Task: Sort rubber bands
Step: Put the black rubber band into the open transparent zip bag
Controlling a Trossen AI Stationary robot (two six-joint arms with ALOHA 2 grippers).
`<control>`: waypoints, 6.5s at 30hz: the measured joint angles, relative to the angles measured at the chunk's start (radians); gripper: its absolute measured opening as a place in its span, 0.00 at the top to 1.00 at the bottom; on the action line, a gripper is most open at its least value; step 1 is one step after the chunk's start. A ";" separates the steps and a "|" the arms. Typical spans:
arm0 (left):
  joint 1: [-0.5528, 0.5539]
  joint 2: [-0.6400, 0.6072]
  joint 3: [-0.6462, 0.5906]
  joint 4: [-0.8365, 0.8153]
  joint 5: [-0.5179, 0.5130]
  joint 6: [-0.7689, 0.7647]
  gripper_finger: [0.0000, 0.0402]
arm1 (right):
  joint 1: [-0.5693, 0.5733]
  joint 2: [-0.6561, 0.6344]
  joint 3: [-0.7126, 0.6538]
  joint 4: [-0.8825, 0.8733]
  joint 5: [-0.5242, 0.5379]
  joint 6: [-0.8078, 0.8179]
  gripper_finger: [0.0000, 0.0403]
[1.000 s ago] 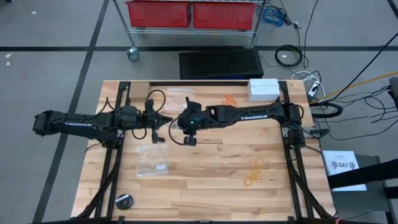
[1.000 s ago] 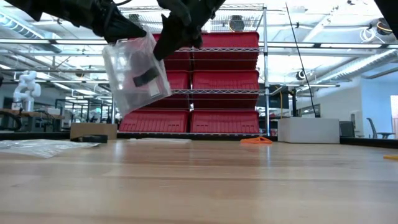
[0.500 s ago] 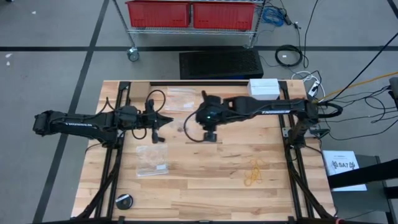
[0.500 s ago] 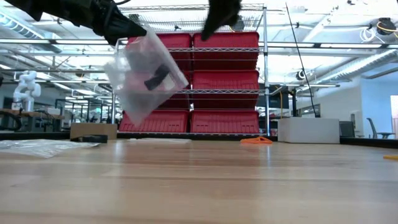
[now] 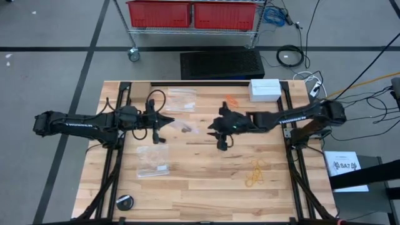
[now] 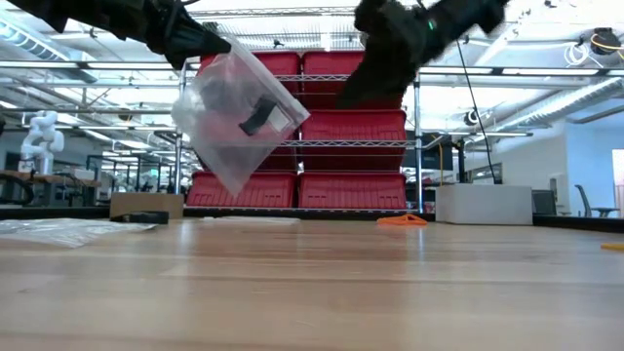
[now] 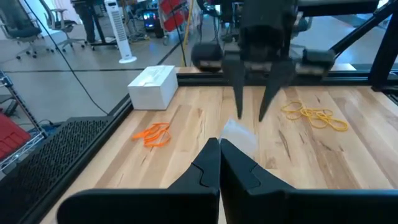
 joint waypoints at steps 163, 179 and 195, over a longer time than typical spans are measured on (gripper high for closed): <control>0.128 -0.360 -0.044 -0.201 0.016 0.087 1.00 | 0.128 0.692 1.085 -0.357 0.493 -0.212 1.00; 0.126 -0.328 -0.044 -0.175 0.027 0.087 1.00 | 0.101 0.622 1.084 -0.373 0.783 -0.328 1.00; 0.126 -0.328 -0.044 -0.163 -0.001 0.067 1.00 | 0.115 0.632 1.084 -0.396 0.759 -0.266 1.00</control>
